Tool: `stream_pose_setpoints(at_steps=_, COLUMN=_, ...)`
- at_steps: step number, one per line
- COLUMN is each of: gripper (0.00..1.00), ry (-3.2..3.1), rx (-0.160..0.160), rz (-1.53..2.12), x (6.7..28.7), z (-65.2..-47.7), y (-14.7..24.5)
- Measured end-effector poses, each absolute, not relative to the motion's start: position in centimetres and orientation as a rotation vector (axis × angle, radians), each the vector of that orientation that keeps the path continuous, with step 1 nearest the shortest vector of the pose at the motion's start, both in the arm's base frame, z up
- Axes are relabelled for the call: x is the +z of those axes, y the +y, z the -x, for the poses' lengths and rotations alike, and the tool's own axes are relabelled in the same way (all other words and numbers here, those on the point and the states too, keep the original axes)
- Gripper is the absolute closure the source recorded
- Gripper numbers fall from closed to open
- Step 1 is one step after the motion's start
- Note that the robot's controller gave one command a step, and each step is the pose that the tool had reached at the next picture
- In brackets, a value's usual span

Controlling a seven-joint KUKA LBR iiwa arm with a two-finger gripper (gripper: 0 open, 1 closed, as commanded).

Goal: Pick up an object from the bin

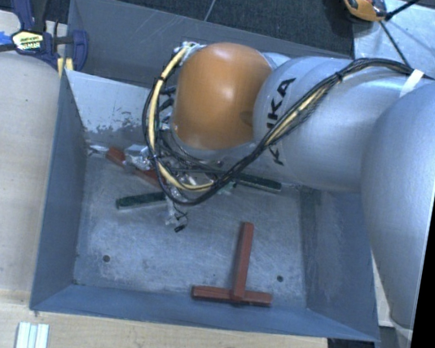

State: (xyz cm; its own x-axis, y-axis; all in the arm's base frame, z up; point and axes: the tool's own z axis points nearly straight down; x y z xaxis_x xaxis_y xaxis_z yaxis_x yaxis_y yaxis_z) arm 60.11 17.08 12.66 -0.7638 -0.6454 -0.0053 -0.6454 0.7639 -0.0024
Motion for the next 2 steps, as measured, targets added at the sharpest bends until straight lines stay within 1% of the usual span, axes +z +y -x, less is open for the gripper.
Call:
stream_pose_setpoints(at_steps=1, gripper=1.0, ry=2.937, rx=0.002, rz=1.1, x=7.1, z=-59.56, y=15.01)
stream_pose_setpoints(at_steps=2, gripper=1.0, ry=2.937, rx=0.002, rz=1.099, x=7.11, z=-59.56, y=15.0)
